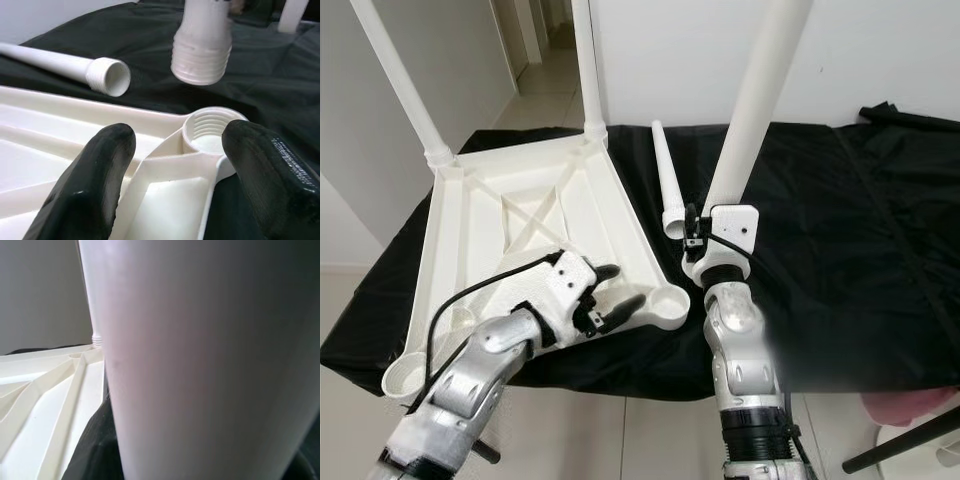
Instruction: Building children table
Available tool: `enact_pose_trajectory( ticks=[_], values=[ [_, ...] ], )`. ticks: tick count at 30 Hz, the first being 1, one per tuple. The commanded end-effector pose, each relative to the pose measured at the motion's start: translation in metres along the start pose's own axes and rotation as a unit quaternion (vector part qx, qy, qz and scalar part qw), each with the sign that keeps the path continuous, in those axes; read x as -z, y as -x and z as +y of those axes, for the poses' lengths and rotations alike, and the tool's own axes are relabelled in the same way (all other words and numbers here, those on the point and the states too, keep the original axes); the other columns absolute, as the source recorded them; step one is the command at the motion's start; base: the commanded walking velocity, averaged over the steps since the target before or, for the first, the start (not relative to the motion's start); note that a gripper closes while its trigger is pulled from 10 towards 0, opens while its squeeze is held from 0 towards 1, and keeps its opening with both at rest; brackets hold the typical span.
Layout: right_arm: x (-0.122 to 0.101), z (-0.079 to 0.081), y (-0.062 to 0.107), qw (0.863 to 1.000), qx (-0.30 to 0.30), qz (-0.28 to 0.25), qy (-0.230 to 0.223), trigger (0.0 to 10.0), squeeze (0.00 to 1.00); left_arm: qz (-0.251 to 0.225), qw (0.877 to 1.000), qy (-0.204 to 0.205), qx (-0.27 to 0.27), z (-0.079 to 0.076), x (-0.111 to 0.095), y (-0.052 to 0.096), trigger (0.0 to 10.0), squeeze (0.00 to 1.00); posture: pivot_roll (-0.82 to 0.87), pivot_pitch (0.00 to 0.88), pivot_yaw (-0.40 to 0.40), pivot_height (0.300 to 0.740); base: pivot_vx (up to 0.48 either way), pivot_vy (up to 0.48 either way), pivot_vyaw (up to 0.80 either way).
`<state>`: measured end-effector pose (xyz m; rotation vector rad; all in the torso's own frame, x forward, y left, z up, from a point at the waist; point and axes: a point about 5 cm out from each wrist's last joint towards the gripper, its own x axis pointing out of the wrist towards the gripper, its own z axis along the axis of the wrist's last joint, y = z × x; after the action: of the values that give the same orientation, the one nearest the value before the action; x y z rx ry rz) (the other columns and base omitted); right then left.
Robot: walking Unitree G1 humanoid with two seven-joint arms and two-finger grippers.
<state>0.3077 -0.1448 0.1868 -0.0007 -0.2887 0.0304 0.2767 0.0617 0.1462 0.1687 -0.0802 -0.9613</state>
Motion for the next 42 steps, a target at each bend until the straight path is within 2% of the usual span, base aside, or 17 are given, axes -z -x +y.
enact_pose_trajectory(
  ticks=[1,5,6,8,10,13,14,24,30,33,35,37,42],
  values=[
    [-0.002,0.004,0.003,1.0,-0.01,-0.008,-0.013,10.0,0.0,0.001,0.999,-0.009,-0.038,0.005,0.0,0.009,10.0,0.0,-0.02,0.011,0.046,0.74,0.0,0.0,0.0],
    [-0.002,0.007,0.004,1.0,-0.018,-0.009,-0.016,10.0,0.0,0.001,0.999,-0.012,-0.045,0.006,0.0,0.016,10.0,0.0,-0.01,0.012,0.042,0.74,0.0,0.0,0.0],
    [-0.001,0.009,0.005,0.999,-0.026,-0.006,-0.019,10.0,0.0,0.005,0.999,0.005,-0.042,0.005,0.0,0.02,10.0,0.0,-0.01,0.012,0.037,0.74,0.0,0.0,0.0],
    [-0.001,0.009,0.005,0.999,-0.026,-0.006,-0.019,10.0,0.0,0.005,0.999,0.005,-0.042,0.005,0.0,0.02,10.0,0.0,-0.01,0.012,0.037,0.74,0.0,0.0,0.0],
    [0.003,0.016,0.012,0.998,-0.051,0.005,-0.028,10.0,0.0,0.005,0.999,0.039,-0.029,-0.002,0.0,0.029,10.0,0.0,-0.01,0.014,0.03,0.74,0.0,0.0,0.0],
    [0.005,0.019,0.016,0.998,-0.061,0.009,-0.032,10.0,0.0,0.006,0.998,0.053,-0.023,-0.005,0.001,0.031,10.0,0.0,-0.01,0.014,0.03,0.74,0.0,0.0,0.0],
    [0.008,0.022,0.021,0.996,-0.074,0.016,-0.037,10.0,0.0,0.011,0.998,0.067,-0.011,-0.012,0.003,0.035,10.0,0.0,-0.01,0.025,0.029,0.74,0.0,0.0,0.0],
    [0.015,0.026,0.033,0.995,-0.091,0.032,-0.04,10.0,0.0,0.011,0.996,0.092,0.009,-0.02,0.002,0.038,10.0,0.0,-0.01,0.029,0.027,0.74,0.0,0.0,0.0],
    [0.03,0.021,0.044,0.993,-0.103,0.057,-0.027,10.0,0.0,-0.003,0.987,0.138,0.083,-0.038,-0.008,0.043,10.0,0.0,-0.01,0.028,0.032,0.74,0.0,0.0,0.0],
    [0.039,0.018,0.049,0.991,-0.118,0.07,-0.001,10.0,0.0,0.007,0.986,0.131,0.098,-0.043,-0.007,0.043,10.0,0.0,-0.01,0.028,0.032,0.74,0.0,0.0,0.0],
    [0.041,0.016,0.052,0.989,-0.125,0.074,-0.005,10.0,0.0,0.012,0.987,0.126,0.098,-0.044,-0.005,0.043,10.0,0.0,-0.02,0.029,0.038,0.74,0.0,0.0,0.0],
    [0.041,0.016,0.052,0.989,-0.125,0.074,-0.005,10.0,0.0,0.012,0.987,0.126,0.098,-0.044,-0.005,0.043,10.0,0.0,-0.02,0.029,0.038,0.74,0.0,0.0,0.0],
    [0.048,0.013,0.049,0.981,-0.172,0.081,0.03,10.0,0.0,0.014,0.988,0.126,0.09,-0.04,-0.006,0.04,10.0,0.0,-0.02,0.029,0.044,0.74,0.0,0.0,0.0]
  ],
)
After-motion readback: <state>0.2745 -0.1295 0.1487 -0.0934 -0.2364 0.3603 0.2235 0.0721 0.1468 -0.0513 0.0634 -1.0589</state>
